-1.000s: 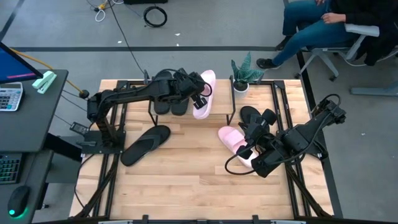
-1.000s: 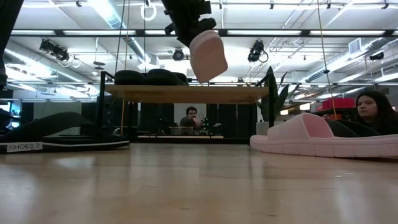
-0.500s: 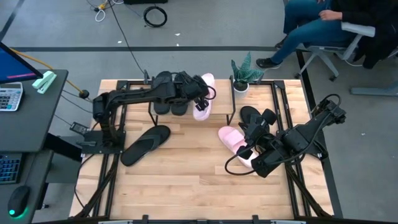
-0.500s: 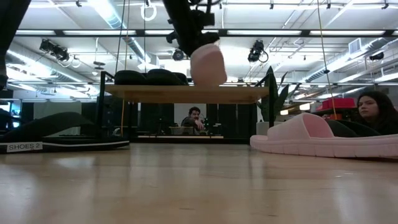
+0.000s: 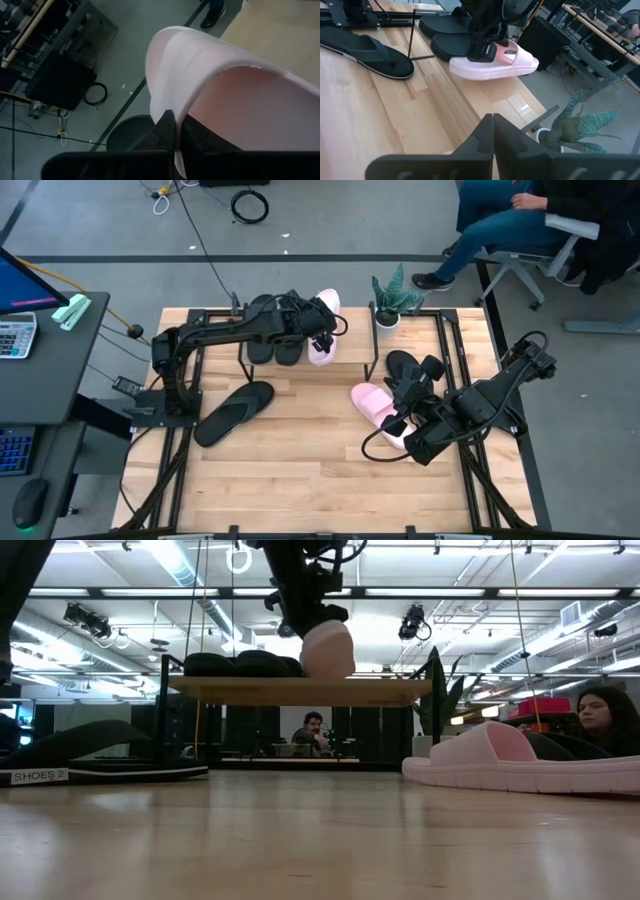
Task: Pick and place slides into the shelf
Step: Put the left pink slipper on the shelf
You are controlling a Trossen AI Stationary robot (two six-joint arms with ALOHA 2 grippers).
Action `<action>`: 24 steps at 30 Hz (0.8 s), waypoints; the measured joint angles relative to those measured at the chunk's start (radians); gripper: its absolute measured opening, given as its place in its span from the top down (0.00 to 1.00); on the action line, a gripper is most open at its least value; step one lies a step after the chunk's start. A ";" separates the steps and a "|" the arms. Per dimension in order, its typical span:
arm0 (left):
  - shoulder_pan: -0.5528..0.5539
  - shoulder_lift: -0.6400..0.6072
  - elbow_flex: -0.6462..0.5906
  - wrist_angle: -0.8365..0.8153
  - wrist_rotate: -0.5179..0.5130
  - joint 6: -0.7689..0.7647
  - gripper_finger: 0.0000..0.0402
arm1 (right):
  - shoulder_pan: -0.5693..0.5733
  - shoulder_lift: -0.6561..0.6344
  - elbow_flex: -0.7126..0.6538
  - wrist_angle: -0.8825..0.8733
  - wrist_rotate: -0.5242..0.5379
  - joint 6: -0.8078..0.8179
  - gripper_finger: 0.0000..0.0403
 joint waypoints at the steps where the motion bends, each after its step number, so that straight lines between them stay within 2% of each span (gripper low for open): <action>1: 0.001 0.001 0.000 -0.007 0.003 -0.001 0.97 | 0.000 0.000 0.000 0.000 0.000 0.000 0.98; 7: 0.005 0.007 0.000 -0.017 0.019 -0.005 0.97 | 0.000 0.000 0.000 0.000 0.001 0.000 0.98; 14: 0.007 0.007 0.002 -0.037 0.034 -0.008 0.91 | 0.000 0.000 0.000 0.000 0.000 0.001 0.98; 24: 0.008 0.007 0.002 -0.043 0.053 -0.007 0.88 | 0.000 0.000 0.000 0.000 0.001 0.002 0.98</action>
